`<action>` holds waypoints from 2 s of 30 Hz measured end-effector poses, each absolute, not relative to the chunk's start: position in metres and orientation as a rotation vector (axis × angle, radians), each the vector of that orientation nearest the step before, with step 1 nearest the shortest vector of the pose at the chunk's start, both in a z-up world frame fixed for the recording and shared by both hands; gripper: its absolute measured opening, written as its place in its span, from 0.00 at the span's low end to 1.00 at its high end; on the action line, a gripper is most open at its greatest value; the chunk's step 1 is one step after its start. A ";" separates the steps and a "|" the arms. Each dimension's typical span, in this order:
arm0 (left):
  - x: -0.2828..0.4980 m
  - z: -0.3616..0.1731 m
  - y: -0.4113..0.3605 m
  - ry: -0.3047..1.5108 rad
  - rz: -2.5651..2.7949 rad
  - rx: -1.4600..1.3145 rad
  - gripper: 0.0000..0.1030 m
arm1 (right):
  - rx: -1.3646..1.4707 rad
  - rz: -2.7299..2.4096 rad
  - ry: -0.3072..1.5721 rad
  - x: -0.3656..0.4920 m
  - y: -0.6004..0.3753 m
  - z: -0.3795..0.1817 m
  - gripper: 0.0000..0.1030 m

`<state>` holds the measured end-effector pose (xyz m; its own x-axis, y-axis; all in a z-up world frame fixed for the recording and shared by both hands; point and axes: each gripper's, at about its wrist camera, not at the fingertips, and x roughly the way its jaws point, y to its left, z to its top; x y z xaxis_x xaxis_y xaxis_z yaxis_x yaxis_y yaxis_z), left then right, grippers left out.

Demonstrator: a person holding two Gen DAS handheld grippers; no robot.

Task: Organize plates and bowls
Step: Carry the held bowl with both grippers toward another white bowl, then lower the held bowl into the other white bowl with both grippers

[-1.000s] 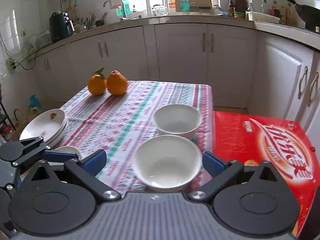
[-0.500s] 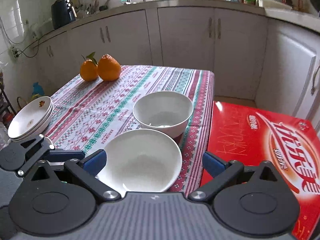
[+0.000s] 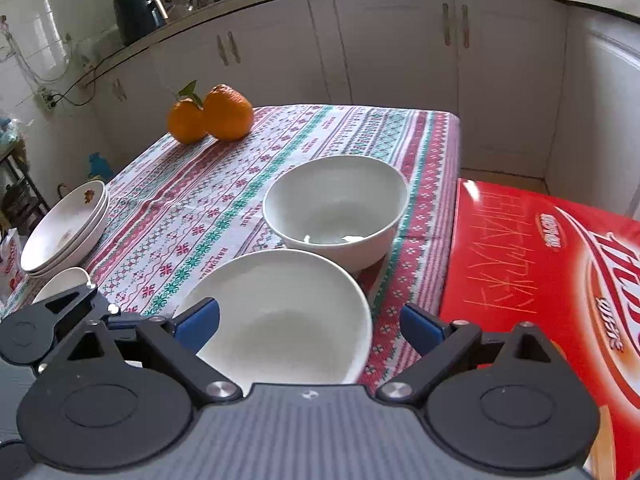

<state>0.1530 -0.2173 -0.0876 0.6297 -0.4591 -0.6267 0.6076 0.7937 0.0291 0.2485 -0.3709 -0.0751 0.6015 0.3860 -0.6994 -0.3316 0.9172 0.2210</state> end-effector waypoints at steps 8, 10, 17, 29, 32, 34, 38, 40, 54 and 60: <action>0.156 -0.091 -0.222 0.630 -0.603 0.270 0.96 | 0.086 0.438 0.846 0.256 -0.371 -0.078 0.77; 0.156 -0.092 -0.222 0.636 -0.602 0.263 0.96 | 0.094 0.447 0.852 0.256 -0.373 -0.078 0.72; 0.160 -0.092 -0.222 0.637 -0.597 0.247 0.91 | 0.094 0.454 0.863 0.256 -0.374 -0.076 0.67; 0.162 -0.089 -0.217 0.655 -0.602 0.236 0.83 | 0.115 0.454 0.874 0.253 -0.375 -0.070 0.66; 0.159 -0.082 -0.214 0.647 -0.618 0.250 0.83 | 0.118 0.447 0.875 0.250 -0.374 -0.067 0.66; 0.156 -0.076 -0.211 0.645 -0.631 0.264 0.83 | 0.138 0.444 0.878 0.247 -0.375 -0.063 0.66; 0.151 -0.064 -0.203 0.658 -0.657 0.280 0.83 | 0.187 0.448 0.877 0.237 -0.372 -0.052 0.66; 0.146 -0.058 -0.197 0.657 -0.666 0.297 0.83 | 0.188 0.450 0.873 0.231 -0.367 -0.045 0.66; 0.108 -0.023 -0.134 0.636 -0.700 0.314 0.83 | 0.175 0.458 0.863 0.189 -0.301 -0.010 0.66; 0.094 -0.013 -0.104 0.628 -0.669 0.301 0.83 | 0.155 0.507 0.849 0.179 -0.269 0.001 0.66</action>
